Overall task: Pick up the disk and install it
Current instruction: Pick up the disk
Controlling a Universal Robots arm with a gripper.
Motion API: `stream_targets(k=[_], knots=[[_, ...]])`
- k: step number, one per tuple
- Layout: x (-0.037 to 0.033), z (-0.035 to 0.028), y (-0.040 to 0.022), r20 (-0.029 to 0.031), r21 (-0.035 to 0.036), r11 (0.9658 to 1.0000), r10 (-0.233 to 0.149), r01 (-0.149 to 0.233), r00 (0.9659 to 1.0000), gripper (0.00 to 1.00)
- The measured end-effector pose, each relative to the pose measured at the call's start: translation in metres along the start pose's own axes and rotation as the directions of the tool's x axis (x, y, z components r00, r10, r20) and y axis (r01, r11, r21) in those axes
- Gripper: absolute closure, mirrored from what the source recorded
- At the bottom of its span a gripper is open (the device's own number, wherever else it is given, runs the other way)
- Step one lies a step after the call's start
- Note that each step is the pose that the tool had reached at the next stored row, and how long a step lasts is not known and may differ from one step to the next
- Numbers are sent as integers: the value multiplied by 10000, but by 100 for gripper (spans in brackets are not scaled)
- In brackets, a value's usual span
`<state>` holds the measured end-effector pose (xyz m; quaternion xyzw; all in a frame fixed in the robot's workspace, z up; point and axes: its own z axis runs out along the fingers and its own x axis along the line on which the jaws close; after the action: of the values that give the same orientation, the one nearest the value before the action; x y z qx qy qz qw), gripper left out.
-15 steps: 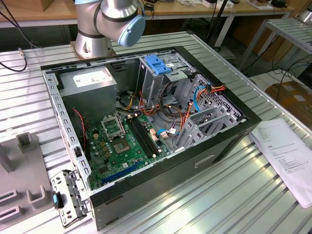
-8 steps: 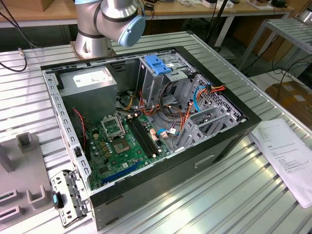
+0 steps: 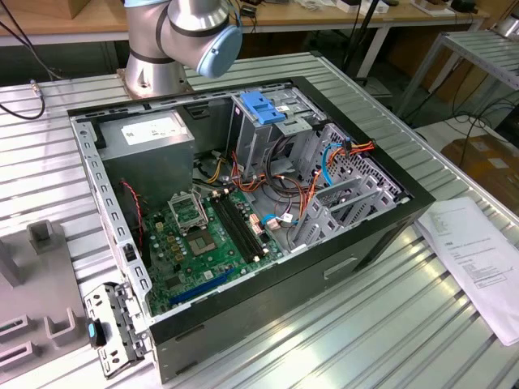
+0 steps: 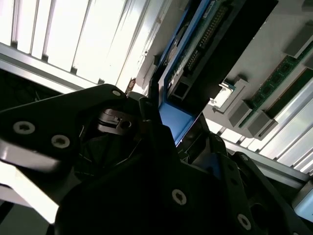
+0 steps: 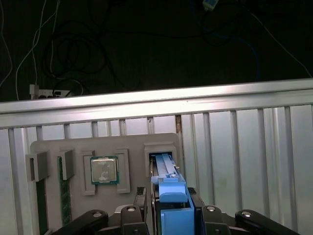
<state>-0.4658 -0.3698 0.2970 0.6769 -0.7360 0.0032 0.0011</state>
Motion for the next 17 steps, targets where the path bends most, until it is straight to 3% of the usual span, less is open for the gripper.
stream_targets(k=[2, 3, 10, 13, 17], knots=[[0, 1, 0, 0, 0, 10000, 0, 0, 10000, 56], [0, 3, 0, -1, 0, 10000, 0, 0, 10000, 63], [0, 4, 0, -2, 0, 10000, -12, 12, 10000, 63], [0, 5, 0, -1, 2, 9995, -313, 313, 9995, 63], [0, 6, 0, 0, 3, 9992, -390, 390, 9992, 63]])
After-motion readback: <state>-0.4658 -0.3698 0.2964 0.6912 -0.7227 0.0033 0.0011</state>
